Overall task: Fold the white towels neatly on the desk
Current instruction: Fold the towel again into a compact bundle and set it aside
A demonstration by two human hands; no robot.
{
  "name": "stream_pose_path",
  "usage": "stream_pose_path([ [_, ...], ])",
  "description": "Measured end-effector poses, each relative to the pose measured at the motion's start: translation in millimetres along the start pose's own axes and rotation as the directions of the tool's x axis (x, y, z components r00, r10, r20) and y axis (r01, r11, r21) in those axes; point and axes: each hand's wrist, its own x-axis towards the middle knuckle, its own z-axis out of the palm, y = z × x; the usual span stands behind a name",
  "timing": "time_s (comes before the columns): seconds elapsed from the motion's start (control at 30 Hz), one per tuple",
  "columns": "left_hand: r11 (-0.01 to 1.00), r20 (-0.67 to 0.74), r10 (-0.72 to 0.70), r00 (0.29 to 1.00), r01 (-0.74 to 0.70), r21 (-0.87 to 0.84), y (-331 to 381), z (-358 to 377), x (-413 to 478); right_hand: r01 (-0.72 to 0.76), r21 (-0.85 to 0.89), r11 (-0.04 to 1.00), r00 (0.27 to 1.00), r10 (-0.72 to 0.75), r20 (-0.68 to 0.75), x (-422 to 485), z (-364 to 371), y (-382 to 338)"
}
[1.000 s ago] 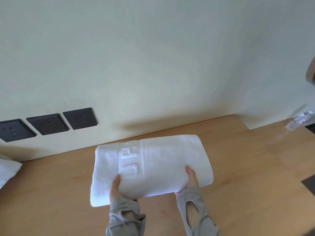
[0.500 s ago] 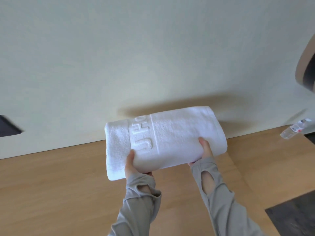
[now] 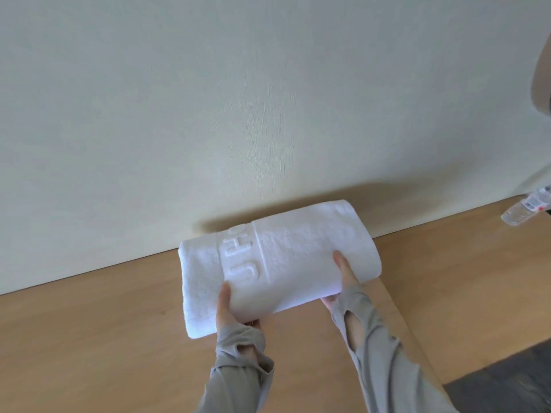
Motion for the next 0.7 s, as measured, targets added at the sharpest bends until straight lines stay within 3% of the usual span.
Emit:
stream_pose_path([
  [0.37, 0.982, -0.116, 0.09, 0.989, -0.069, 0.174, 18.5, 14.4, 16.6, -0.019, -0.157, 0.987, 0.997, 0.007, -0.072, 42.3, 10.4, -2.8],
  [0.7, 0.965, -0.11, -0.049, 0.993, 0.075, 0.252, 31.2, 13.9, 25.5, -0.025, -0.167, 0.986, 0.996, 0.011, -0.088, 38.4, 11.8, -6.6],
])
